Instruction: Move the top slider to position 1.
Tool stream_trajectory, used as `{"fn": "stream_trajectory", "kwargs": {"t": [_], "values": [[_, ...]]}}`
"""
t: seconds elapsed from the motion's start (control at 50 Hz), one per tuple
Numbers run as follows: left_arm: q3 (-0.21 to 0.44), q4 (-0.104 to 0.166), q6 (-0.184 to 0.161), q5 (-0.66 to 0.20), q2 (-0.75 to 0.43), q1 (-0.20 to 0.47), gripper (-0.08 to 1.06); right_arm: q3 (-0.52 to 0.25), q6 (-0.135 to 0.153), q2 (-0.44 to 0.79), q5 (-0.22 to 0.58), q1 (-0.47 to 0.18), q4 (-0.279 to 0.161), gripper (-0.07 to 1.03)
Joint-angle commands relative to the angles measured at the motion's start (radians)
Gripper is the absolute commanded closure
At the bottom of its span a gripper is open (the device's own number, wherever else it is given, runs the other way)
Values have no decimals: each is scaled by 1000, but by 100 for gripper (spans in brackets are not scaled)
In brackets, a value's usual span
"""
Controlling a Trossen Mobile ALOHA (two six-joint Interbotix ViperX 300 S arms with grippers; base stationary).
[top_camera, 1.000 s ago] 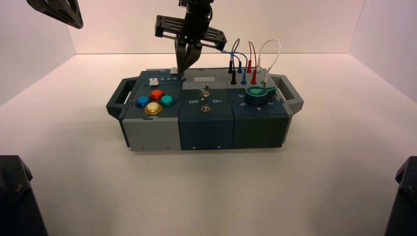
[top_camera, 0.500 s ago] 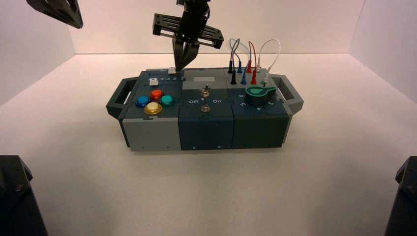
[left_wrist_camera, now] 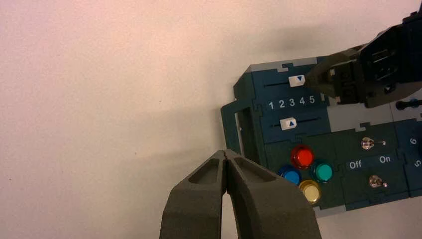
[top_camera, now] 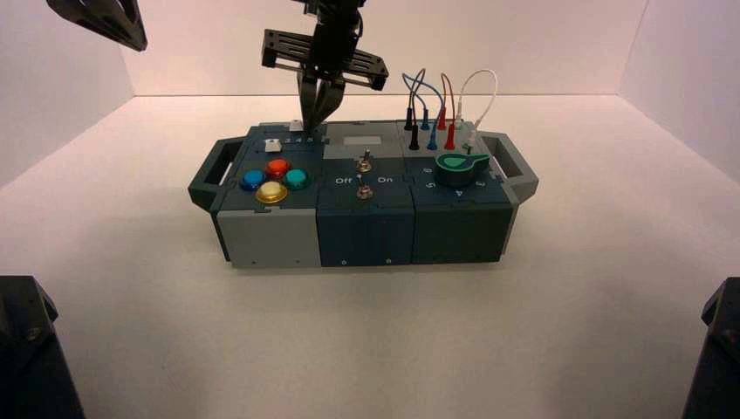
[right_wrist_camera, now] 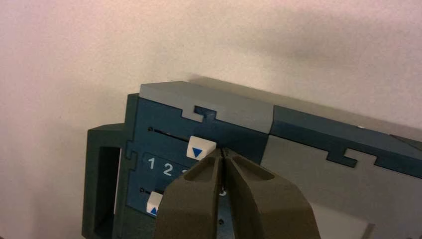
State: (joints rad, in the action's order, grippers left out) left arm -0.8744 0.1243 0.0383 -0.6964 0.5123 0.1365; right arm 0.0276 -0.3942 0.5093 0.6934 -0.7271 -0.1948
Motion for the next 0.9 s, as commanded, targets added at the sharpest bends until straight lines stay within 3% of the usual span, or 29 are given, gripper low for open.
{"fn": "stream_trajectory", "kwargs": {"t": [0.02, 0.9], "values": [[20, 0, 2, 3, 11, -2, 101, -28, 3, -18, 2, -15, -9, 98], [17, -6, 3, 2, 12, -2, 101, -109, 3, 23, 40, -40, -15, 98]]}}
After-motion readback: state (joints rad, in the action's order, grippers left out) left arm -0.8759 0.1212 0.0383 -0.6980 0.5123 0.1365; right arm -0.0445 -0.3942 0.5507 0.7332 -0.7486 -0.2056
